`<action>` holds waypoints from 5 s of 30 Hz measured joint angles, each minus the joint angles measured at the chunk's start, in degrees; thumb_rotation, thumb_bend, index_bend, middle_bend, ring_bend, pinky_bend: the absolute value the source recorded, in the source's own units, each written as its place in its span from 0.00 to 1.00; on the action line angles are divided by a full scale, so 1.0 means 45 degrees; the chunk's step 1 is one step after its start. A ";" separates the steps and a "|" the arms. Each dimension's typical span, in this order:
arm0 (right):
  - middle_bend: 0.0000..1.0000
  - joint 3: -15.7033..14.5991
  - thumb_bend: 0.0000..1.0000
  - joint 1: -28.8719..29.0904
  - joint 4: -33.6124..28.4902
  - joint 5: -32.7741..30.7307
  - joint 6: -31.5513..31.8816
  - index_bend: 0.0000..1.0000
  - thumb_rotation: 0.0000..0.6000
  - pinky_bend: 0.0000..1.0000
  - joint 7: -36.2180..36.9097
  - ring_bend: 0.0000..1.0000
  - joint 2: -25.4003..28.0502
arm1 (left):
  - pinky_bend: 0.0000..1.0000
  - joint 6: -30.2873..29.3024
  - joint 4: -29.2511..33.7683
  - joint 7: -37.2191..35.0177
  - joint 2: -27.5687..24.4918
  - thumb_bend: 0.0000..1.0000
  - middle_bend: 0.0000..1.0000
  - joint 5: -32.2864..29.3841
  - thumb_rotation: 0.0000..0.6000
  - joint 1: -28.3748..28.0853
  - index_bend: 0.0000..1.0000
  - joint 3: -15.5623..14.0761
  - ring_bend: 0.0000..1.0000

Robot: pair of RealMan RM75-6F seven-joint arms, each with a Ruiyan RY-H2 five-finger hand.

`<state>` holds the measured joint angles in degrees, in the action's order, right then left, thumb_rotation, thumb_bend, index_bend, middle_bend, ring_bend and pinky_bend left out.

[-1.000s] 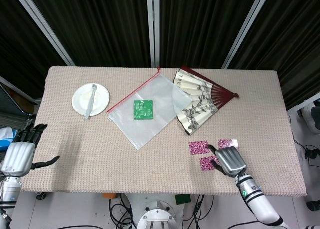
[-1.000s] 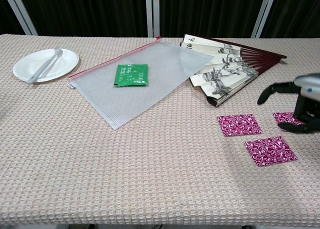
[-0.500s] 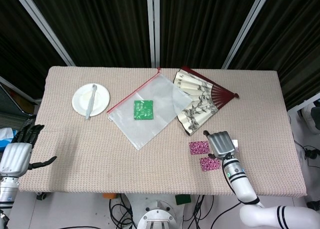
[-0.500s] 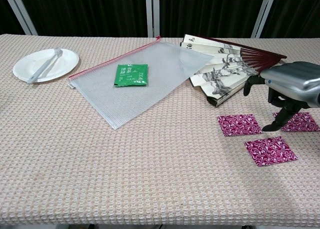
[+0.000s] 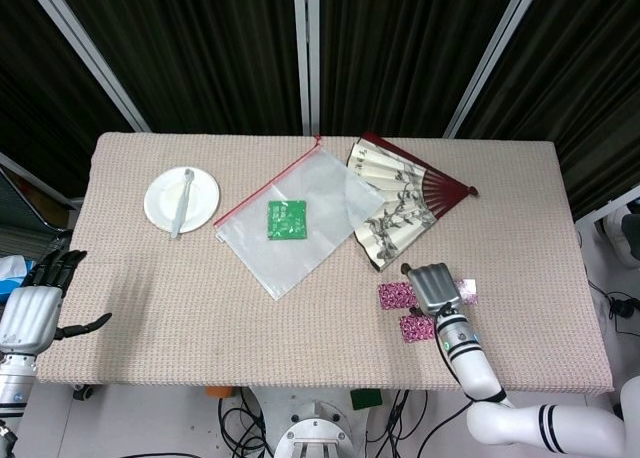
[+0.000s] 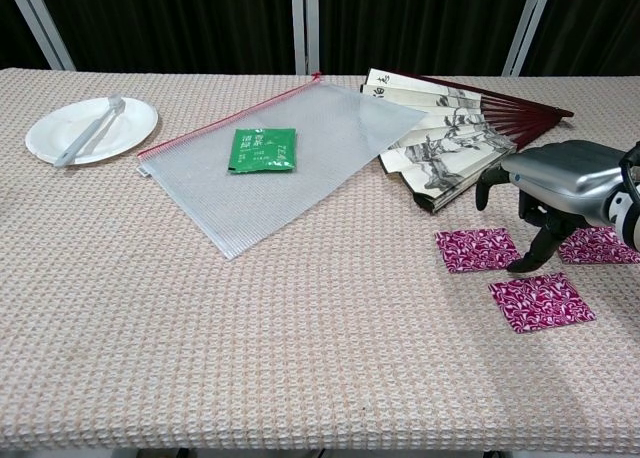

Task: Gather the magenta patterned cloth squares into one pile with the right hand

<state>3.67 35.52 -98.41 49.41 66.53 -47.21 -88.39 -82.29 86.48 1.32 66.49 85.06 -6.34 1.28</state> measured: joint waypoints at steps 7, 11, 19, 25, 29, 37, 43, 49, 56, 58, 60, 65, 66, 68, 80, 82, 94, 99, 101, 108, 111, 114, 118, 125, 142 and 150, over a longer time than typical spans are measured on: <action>1.00 0.0037 0.26 0.0176 0.0186 -0.0366 -0.0259 0.38 1.00 0.90 -0.0022 1.00 -0.0130 | 0.18 0.0046 -0.0056 -0.0038 0.0026 0.07 0.11 -0.0025 0.60 -0.0020 0.09 0.0014 0.06; 1.00 -0.0010 0.28 0.0272 0.0230 -0.0523 -0.0358 0.38 1.00 0.90 -0.0082 1.00 -0.0209 | 0.18 0.0041 -0.0075 -0.0056 0.0017 0.07 0.11 -0.0045 0.59 -0.0003 0.09 0.0013 0.06; 1.00 -0.0100 0.30 0.0299 0.0106 -0.0426 -0.0273 0.38 1.00 0.90 0.0034 1.00 -0.0213 | 0.18 -0.0002 -0.0091 -0.0112 -0.0015 0.07 0.11 -0.0009 0.60 0.0021 0.09 0.0005 0.06; 1.00 -0.0175 0.30 0.0332 -0.0058 -0.0344 -0.0229 0.38 1.00 0.90 0.0031 1.00 -0.0100 | 0.18 0.0009 -0.0107 -0.0134 -0.0003 0.07 0.11 -0.0009 0.59 0.0026 0.09 -0.0001 0.06; 1.00 -0.0218 0.30 0.0380 -0.0095 -0.0398 -0.0249 0.38 1.00 0.90 -0.0019 1.00 -0.0096 | 0.18 0.0015 -0.0096 -0.0131 -0.0003 0.07 0.11 0.0005 0.60 0.0011 0.09 0.0008 0.06; 1.00 -0.0252 0.30 0.0457 0.0019 -0.0556 -0.0206 0.38 1.00 0.90 -0.0130 1.00 -0.0207 | 0.18 0.0115 -0.0098 -0.0148 -0.0020 0.07 0.11 -0.0046 0.60 -0.0018 0.09 0.0010 0.06; 1.00 -0.0219 0.31 0.0580 0.0133 -0.0804 -0.0324 0.38 1.00 0.90 -0.0228 1.00 -0.0253 | 0.18 0.0125 -0.0141 -0.0186 -0.0004 0.07 0.11 -0.0056 0.60 -0.0009 0.09 0.0001 0.06; 1.00 -0.0201 0.33 0.0660 0.0182 -0.0913 -0.0319 0.41 1.00 0.90 -0.0241 1.00 -0.0325 | 0.18 0.0111 -0.0173 -0.0226 -0.0016 0.07 0.11 -0.0071 0.60 0.0012 0.09 0.0000 0.06; 1.00 -0.0257 0.38 0.0653 0.0163 -0.0892 -0.0228 0.48 1.00 0.90 -0.0206 1.00 -0.0305 | 0.18 0.0164 -0.0224 -0.0277 0.0010 0.07 0.11 -0.0067 0.60 -0.0004 0.09 -0.0013 0.06; 1.00 -0.0257 0.40 0.0656 0.0134 -0.0889 -0.0216 0.49 1.00 0.90 -0.0185 1.00 -0.0278 | 0.18 0.0168 -0.0246 -0.0292 0.0029 0.07 0.11 -0.0071 0.60 -0.0002 0.09 -0.0015 0.06; 1.00 -0.0254 0.43 0.0645 0.0088 -0.0841 -0.0192 0.50 1.00 0.90 -0.0124 1.00 -0.0237 | 0.18 0.0174 -0.0261 -0.0295 0.0042 0.07 0.11 -0.0076 0.60 0.0004 0.09 -0.0023 0.06; 1.00 -0.0212 0.44 0.0540 -0.0257 -0.0568 -0.0036 0.50 1.00 0.90 0.0210 1.00 0.0093 | 0.18 0.0166 -0.0258 -0.0283 0.0041 0.07 0.11 -0.0057 0.60 -0.0002 0.09 -0.0020 0.06; 1.00 -0.0203 0.44 0.0512 -0.0343 -0.0508 0.0002 0.50 1.00 0.90 0.0277 1.00 0.0192 | 0.18 0.0165 -0.0249 -0.0277 0.0037 0.07 0.11 -0.0046 0.60 -0.0010 0.09 -0.0017 0.06; 1.00 -0.0191 0.44 0.0438 -0.0545 -0.0372 0.0091 0.50 1.00 0.90 0.0428 1.00 0.0467 | 0.18 0.0160 -0.0239 -0.0268 0.0034 0.07 0.11 -0.0033 0.60 -0.0014 0.09 -0.0017 0.06; 1.00 -0.0481 0.43 0.0046 -0.0862 -0.0036 -0.0290 0.50 1.00 0.90 0.1261 1.00 0.2674 | 0.18 0.0253 -0.0220 -0.0165 0.0118 0.07 0.11 -0.0021 0.60 -0.0056 0.09 -0.0047 0.06; 1.00 -0.0619 0.41 0.0037 -0.0719 0.0007 -0.0611 0.49 1.00 0.90 0.1346 1.00 0.3056 | 0.18 0.0274 -0.0208 -0.0140 0.0131 0.07 0.11 -0.0040 0.60 -0.0066 0.09 -0.0042 0.06; 1.00 -0.1276 0.39 -0.0061 0.0537 0.0874 -0.2367 0.46 1.00 0.90 0.2747 1.00 0.4136 | 0.18 0.0422 -0.0075 0.0055 0.0131 0.07 0.11 -0.0107 0.60 -0.0183 0.09 0.0011 0.06; 1.00 -0.1283 0.39 -0.0124 0.0912 0.1061 -0.2535 0.45 1.00 0.90 0.3085 1.00 0.3813 | 0.18 0.0424 -0.0008 0.0134 0.0108 0.07 0.11 -0.0119 0.60 -0.0195 0.09 0.0014 0.06; 1.00 -0.1265 0.39 -0.0135 0.1059 0.1090 -0.2620 0.44 1.00 0.90 0.3187 1.00 0.3654 | 0.18 0.0402 0.0016 0.0145 0.0086 0.07 0.11 -0.0132 0.60 -0.0183 0.09 0.0016 0.06; 1.00 -0.1239 0.38 -0.0103 0.1201 0.1075 -0.2751 0.41 1.00 0.90 0.3143 1.00 0.3396 | 0.18 0.0310 0.0050 0.0123 0.0034 0.07 0.11 -0.0077 0.59 -0.0168 0.09 0.0019 0.06; 1.00 -0.1242 0.36 -0.0090 0.1189 0.0960 -0.2756 0.38 1.00 0.90 0.3041 1.00 0.3384 | 0.18 0.0298 0.0018 0.0088 0.0036 0.07 0.11 -0.0099 0.60 -0.0141 0.09 0.0007 0.06; 1.00 -0.1254 0.35 -0.0064 0.1159 0.0776 -0.2792 0.37 1.00 0.90 0.2912 1.00 0.3383 | 0.18 0.0302 -0.0024 0.0055 0.0051 0.07 0.11 -0.0117 0.60 -0.0119 0.09 -0.0012 0.06; 1.00 -0.1282 0.33 -0.0004 0.1065 0.0515 -0.2839 0.35 1.00 0.90 0.2683 1.00 0.3398 | 0.18 0.0275 -0.0018 0.0060 0.0035 0.07 0.11 -0.0108 0.60 -0.0110 0.09 -0.0012 0.06; 1.00 -0.1236 0.33 -0.0058 0.0513 0.0846 -0.2576 0.34 1.00 0.90 0.2845 1.00 0.3615 | 0.18 0.0260 0.0026 0.0090 0.0011 0.07 0.11 -0.0101 0.60 -0.0113 0.09 -0.0004 0.06; 1.00 -0.2080 0.33 0.0234 -0.2078 0.1747 -0.2513 0.33 1.00 0.90 0.0810 1.00 0.3494 | 0.18 0.0101 -0.0103 -0.0041 0.0063 0.07 0.11 -0.0034 0.60 0.0013 0.09 -0.0076 0.06; 1.00 -0.2237 0.33 0.0465 -0.2110 0.1297 -0.2340 0.33 1.00 0.90 0.0151 1.00 0.3013 | 0.18 0.0120 -0.0238 -0.0225 0.0082 0.07 0.11 -0.0038 0.60 0.0009 0.09 -0.0056 0.06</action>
<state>-6.40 37.62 -107.91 55.24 56.00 -46.54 -74.83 -81.74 85.41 0.30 66.86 84.89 -6.29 1.03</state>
